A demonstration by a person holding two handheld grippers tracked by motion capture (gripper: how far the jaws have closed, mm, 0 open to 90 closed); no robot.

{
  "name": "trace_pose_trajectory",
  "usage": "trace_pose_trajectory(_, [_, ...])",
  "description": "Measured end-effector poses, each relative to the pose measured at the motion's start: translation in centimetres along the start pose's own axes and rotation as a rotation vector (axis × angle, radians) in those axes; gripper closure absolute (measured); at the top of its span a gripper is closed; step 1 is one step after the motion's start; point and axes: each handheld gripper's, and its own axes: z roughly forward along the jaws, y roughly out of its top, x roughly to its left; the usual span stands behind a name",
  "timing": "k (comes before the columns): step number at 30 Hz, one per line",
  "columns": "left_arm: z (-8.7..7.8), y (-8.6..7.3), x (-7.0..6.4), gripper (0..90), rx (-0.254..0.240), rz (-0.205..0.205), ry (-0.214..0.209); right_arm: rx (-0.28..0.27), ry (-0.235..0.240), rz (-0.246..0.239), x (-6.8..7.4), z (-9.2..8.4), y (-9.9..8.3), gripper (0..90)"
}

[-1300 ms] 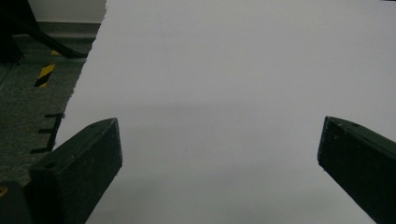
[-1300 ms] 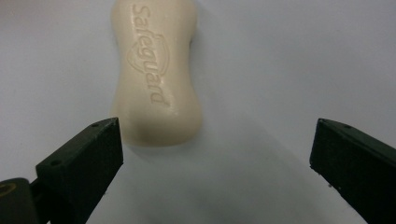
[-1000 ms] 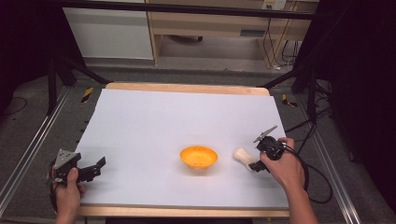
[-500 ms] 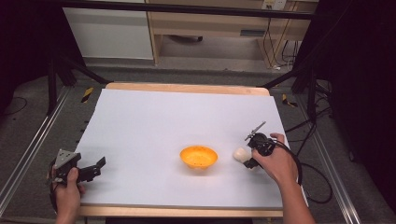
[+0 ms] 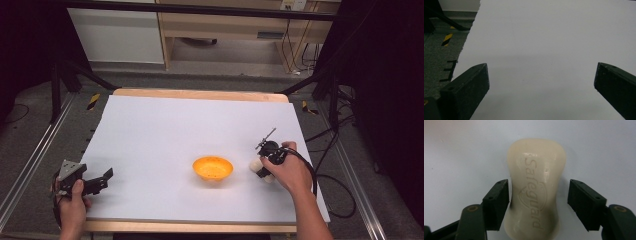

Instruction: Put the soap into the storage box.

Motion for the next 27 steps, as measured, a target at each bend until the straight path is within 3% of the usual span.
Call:
trace_pose_trajectory(1, [0.0, 0.0, 0.0, 0.0, 0.0, 0.0, 0.0, 0.008, 0.01, 0.037, 0.22, 0.0, 0.17, 37.0])
trace_pose_trajectory(3, [-0.01, 0.0, 0.01, 0.0, 0.0, -0.001, 0.0, 0.009, 0.007, 0.024, 0.23, 0.14, 0.37, 40.3])
trace_pose_trajectory(4, [-0.01, 0.0, 0.01, 0.0, -0.001, -0.001, 0.0, 0.01, 0.015, 0.041, 0.35, 0.18, 0.52, 41.7])
trace_pose_trajectory(5, [-0.01, -0.01, 0.01, 0.0, -0.002, -0.001, 0.0, 0.004, 0.004, 0.001, 0.16, 0.35, 0.54, 43.1])
trace_pose_trajectory(7, [0.0, -0.01, 0.0, 0.0, -0.001, 0.0, 0.0, 0.011, 0.011, -0.004, 0.18, 0.5, 0.72, 44.4])
trace_pose_trajectory(10, [0.0, 0.0, 0.01, 0.0, 0.0, 0.0, -0.001, 0.022, 0.015, 0.022, 0.34, 0.69, 0.94, 44.5])
trace_pose_trajectory(11, [0.0, 0.0, 0.01, 0.0, 0.0, 0.0, -0.001, 0.02, 0.01, -0.001, 0.2, 0.83, 0.93, 44.5])
trace_pose_trajectory(13, [0.01, 0.0, 0.0, 0.0, 0.0, -0.001, 0.0, 0.023, 0.012, 0.004, 0.2, 0.85, 0.96, 44.8])
trace_pose_trajectory(15, [0.0, 0.01, 0.0, 0.0, 0.001, 0.0, 0.0, 0.027, 0.022, 0.036, 0.3, 0.78, 1.01, 45.1])
trace_pose_trajectory(17, [0.01, 0.0, 0.01, 0.0, 0.002, 0.0, 0.0, 0.018, 0.007, -0.007, 0.2, 0.88, 0.89, 45.3])
trace_pose_trajectory(20, [0.02, 0.01, 0.02, 0.0, 0.006, 0.003, 0.0, 0.024, 0.008, 0.019, 0.55, 0.78, 0.85, 45.5])
trace_pose_trajectory(21, [0.02, 0.01, 0.02, 0.0, 0.006, 0.003, 0.0, 0.004, 0.001, -0.01, 0.34, 0.93, 0.68, 45.5])
trace_pose_trajectory(22, [0.02, 0.01, 0.02, 0.0, 0.006, 0.002, 0.0, 0.015, 0.009, 0.032, 0.55, 0.8, 0.75, 45.5])
trace_pose_trajectory(23, [0.02, 0.01, 0.02, 0.0, 0.006, 0.002, 0.0, 0.0, 0.011, -0.011, 0.2, 0.91, 0.59, 45.5])
trace_pose_trajectory(24, [0.02, 0.01, 0.03, 0.0, 0.006, 0.002, 0.0, 0.001, 0.011, -0.009, 0.22, 0.93, 0.6, 45.6])
trace_pose_trajectory(25, [0.03, 0.01, 0.03, 0.0, 0.006, 0.002, -0.001, 0.014, 0.016, 0.024, 0.43, 0.83, 0.74, 45.9])
trace_pose_trajectory(27, [0.04, 0.02, 0.04, 0.0, 0.006, 0.003, -0.001, 0.016, 0.011, -0.001, 0.31, 0.87, 0.8, 46.5])
